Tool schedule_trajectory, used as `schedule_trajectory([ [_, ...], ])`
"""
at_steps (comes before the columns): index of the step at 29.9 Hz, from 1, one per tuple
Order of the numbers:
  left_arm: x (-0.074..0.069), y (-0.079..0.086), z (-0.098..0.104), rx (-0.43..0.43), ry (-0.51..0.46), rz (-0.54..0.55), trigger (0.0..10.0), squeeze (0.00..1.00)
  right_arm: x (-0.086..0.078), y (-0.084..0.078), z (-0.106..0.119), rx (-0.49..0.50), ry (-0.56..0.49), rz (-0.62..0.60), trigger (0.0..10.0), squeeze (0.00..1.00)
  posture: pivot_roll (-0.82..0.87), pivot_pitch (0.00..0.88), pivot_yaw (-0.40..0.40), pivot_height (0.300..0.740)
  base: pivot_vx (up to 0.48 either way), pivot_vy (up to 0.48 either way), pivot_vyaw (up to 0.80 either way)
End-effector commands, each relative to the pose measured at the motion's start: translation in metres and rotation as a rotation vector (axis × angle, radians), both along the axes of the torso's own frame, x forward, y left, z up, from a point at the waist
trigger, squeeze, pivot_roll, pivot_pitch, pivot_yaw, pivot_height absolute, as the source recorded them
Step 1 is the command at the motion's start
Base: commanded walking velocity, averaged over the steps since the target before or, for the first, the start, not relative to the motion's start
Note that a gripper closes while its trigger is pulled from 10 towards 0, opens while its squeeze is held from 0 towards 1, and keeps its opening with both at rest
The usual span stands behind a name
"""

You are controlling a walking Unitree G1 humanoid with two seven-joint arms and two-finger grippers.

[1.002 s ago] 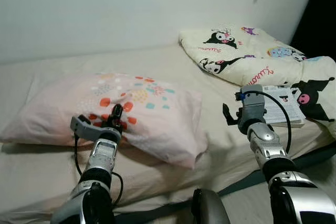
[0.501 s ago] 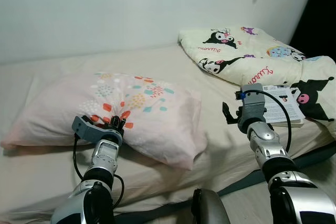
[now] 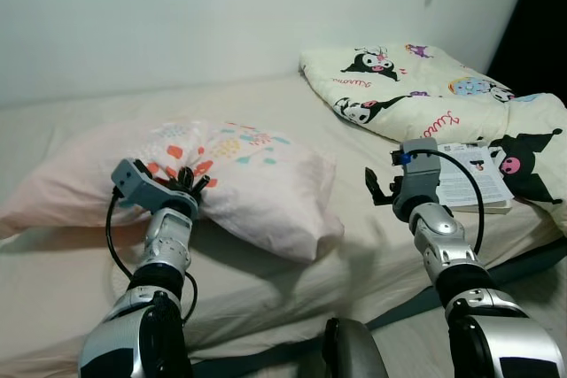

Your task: Clean up the room

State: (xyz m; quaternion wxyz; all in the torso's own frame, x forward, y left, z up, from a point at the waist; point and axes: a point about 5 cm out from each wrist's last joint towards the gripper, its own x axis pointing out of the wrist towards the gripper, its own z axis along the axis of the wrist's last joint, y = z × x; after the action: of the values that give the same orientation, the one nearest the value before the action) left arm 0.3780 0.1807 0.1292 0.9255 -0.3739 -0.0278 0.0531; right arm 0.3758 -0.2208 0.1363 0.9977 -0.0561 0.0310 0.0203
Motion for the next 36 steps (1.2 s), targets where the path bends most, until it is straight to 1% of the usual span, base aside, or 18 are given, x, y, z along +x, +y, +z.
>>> schedule_trajectory([
  [1, 0.005, 0.006, 0.025, 0.097, -0.065, -0.002, 10.0, 0.0, 0.001, 0.005, 0.004, 0.037, -0.029, 0.018, 10.0, 0.0, -0.07, 0.0, -0.025, 0.405, 0.0, 0.0, 0.0],
  [2, 0.006, 0.005, 0.032, 0.131, -0.085, -0.009, 10.0, 0.0, 0.002, 0.006, 0.006, 0.045, -0.035, 0.023, 10.0, 0.0, -0.07, 0.0, -0.025, 0.41, 0.0, 0.0, 0.0],
  [3, 0.006, 0.005, 0.032, 0.131, -0.085, -0.009, 10.0, 0.0, 0.002, 0.006, 0.006, 0.045, -0.035, 0.023, 10.0, 0.0, -0.07, 0.0, -0.025, 0.41, 0.0, 0.0, 0.0],
  [4, 0.006, 0.004, 0.039, 0.168, -0.103, -0.013, 10.0, 0.0, 0.003, 0.006, 0.009, 0.047, -0.041, 0.026, 10.0, 0.0, -0.07, 0.0, -0.025, 0.415, 0.0, 0.0, 0.0],
  [5, 0.006, 0.004, 0.039, 0.168, -0.103, -0.013, 10.0, 0.0, 0.003, 0.006, 0.009, 0.047, -0.041, 0.026, 10.0, 0.0, -0.07, 0.0, -0.025, 0.415, 0.0, 0.0, 0.0],
  [7, 0.006, 0.002, 0.051, 0.248, -0.136, -0.022, 10.0, 0.0, 0.005, 0.007, 0.013, 0.056, -0.056, 0.033, 10.0, 0.0, -0.07, 0.0, -0.028, 0.425, 0.0, 0.0, 0.0],
  [8, 0.006, 0.002, 0.051, 0.248, -0.136, -0.022, 10.0, 0.0, 0.005, 0.007, 0.013, 0.056, -0.056, 0.033, 10.0, 0.0, -0.07, 0.0, -0.028, 0.425, 0.0, 0.0, 0.0],
  [9, 0.006, 0.0, 0.059, 0.311, -0.157, -0.043, 10.0, 0.0, 0.006, 0.008, 0.016, 0.06, -0.064, 0.037, 10.0, 0.0, -0.06, 0.0, -0.028, 0.435, 0.0, 0.0, 0.0],
  [11, 0.006, 0.0, 0.059, 0.311, -0.157, -0.043, 10.0, 0.0, 0.006, 0.008, 0.016, 0.06, -0.064, 0.037, 10.0, 0.0, -0.06, 0.0, -0.028, 0.435, 0.0, 0.0, 0.0],
  [13, 0.006, 0.0, 0.068, 0.358, -0.184, -0.064, 10.0, 0.0, 0.007, 0.009, 0.019, 0.063, -0.076, 0.045, 10.0, 0.0, -0.06, 0.0, -0.027, 0.445, 0.0, 0.0, 0.0],
  [14, 0.006, 0.0, 0.068, 0.358, -0.184, -0.064, 10.0, 0.0, 0.007, 0.009, 0.019, 0.063, -0.076, 0.045, 10.0, 0.0, -0.06, 0.0, -0.027, 0.445, 0.0, 0.0, 0.0],
  [16, 0.006, 0.0, 0.075, 0.404, -0.189, -0.074, 10.0, 0.0, 0.008, 0.01, 0.022, 0.069, -0.086, 0.051, 10.0, 0.0, -0.06, 0.0, -0.026, 0.455, 0.0, 0.0, 0.0],
  [17, 0.006, 0.0, 0.075, 0.404, -0.189, -0.074, 10.0, 0.0, 0.008, 0.01, 0.022, 0.069, -0.086, 0.051, 10.0, 0.0, -0.06, 0.0, -0.026, 0.455, 0.0, 0.0, 0.0],
  [18, 0.005, 0.001, 0.078, 0.425, -0.181, -0.084, 10.0, 0.0, 0.008, 0.011, 0.025, 0.076, -0.096, 0.055, 10.0, 0.0, -0.06, 0.0, -0.027, 0.465, -0.27, 0.0, 0.0],
  [25, 0.005, 0.003, 0.079, 0.438, -0.171, -0.085, 10.0, 0.0, 0.01, 0.013, 0.03, 0.081, -0.115, 0.064, 10.0, 0.0, -0.06, 0.0, -0.025, 0.49, -0.311, 0.0, 0.0],
  [27, 0.004, 0.006, 0.079, 0.449, -0.16, -0.065, 10.0, 0.0, 0.01, 0.013, 0.032, 0.081, -0.12, 0.067, 10.0, 0.0, -0.06, 0.0, -0.025, 0.5, 0.0, 0.0, 0.0],
  [31, 0.003, 0.009, 0.076, 0.431, -0.142, -0.05, 10.0, 0.0, 0.01, 0.013, 0.033, 0.082, -0.123, 0.071, 10.0, 0.0, -0.06, 0.0, -0.027, 0.515, 0.0, 0.0, 0.0],
  [36, 0.001, 0.008, 0.073, 0.452, -0.123, -0.055, 10.0, 0.0, 0.011, 0.015, 0.035, 0.082, -0.128, 0.078, 10.0, 0.0, -0.06, 0.0, -0.029, 0.535, 0.0, 0.0, 0.0],
])
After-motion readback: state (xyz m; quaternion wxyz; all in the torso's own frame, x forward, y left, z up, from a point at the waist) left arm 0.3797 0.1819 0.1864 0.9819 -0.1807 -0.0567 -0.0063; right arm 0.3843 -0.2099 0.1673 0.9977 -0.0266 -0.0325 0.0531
